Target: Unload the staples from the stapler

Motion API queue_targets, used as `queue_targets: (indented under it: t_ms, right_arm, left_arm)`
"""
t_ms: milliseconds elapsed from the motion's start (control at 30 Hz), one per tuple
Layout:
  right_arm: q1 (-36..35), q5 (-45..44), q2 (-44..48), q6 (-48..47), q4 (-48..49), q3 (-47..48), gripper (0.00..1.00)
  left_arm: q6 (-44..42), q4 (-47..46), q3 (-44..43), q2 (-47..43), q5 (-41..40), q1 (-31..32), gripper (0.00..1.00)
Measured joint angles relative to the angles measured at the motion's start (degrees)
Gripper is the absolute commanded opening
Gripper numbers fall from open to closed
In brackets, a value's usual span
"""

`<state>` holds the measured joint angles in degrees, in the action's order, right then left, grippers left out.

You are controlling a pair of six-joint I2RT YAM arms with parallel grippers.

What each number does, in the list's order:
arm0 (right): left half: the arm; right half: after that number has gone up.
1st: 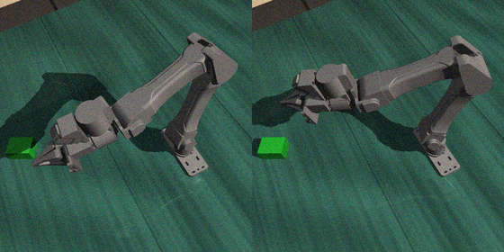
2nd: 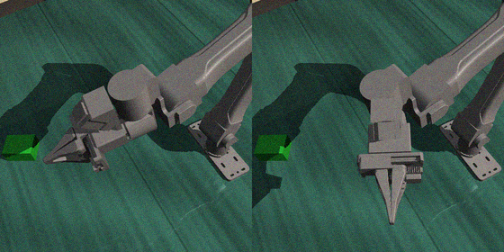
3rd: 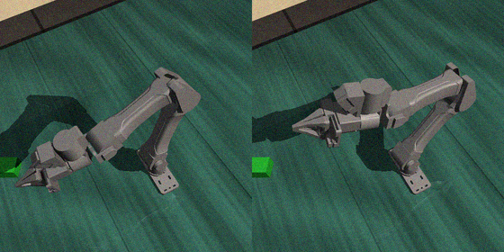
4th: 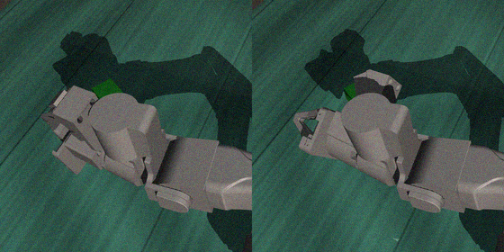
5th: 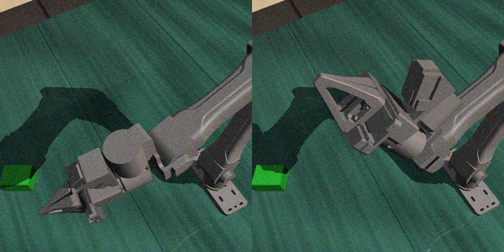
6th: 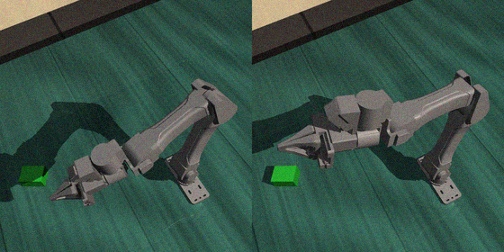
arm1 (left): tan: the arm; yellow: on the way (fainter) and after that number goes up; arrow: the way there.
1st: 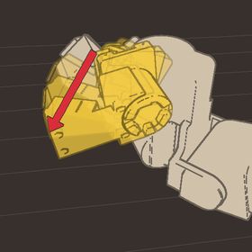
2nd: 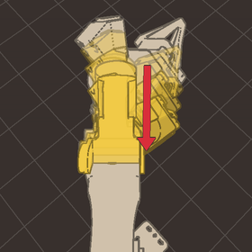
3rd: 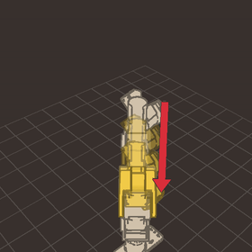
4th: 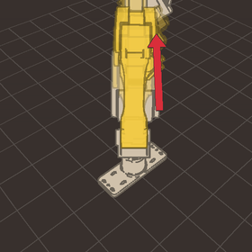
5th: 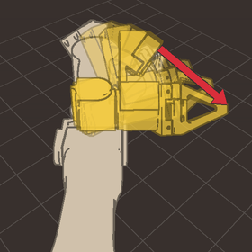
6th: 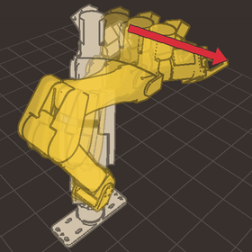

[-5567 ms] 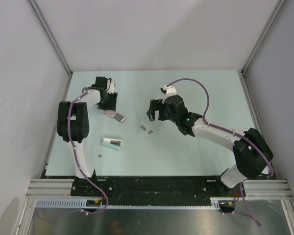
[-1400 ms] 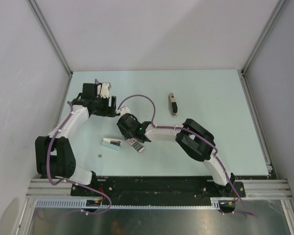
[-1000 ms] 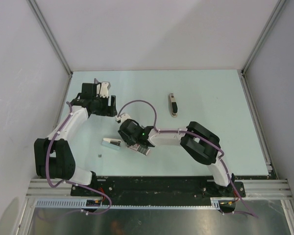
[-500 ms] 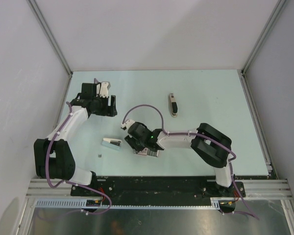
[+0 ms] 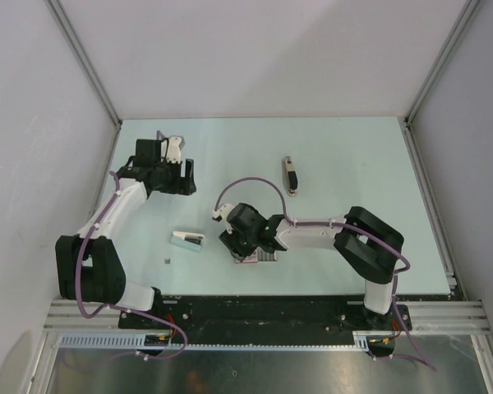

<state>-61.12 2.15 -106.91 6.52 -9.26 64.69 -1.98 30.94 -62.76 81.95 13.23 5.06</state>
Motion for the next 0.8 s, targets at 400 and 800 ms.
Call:
queue_targets:
  t_ms: [400,800]
  right_arm:
    - [1.53,0.24,3.06,-0.57,-0.59,-3.54,0.5]
    - [3.3,-1.6,5.64,-0.81,-3.58,-5.49,0.52]
  left_arm:
    - [-0.09,-0.24,0.85,-0.55,0.0,0.2,0.81]
    - [-1.03,-0.31,2.6,-0.76,-1.03,4.37,0.81]
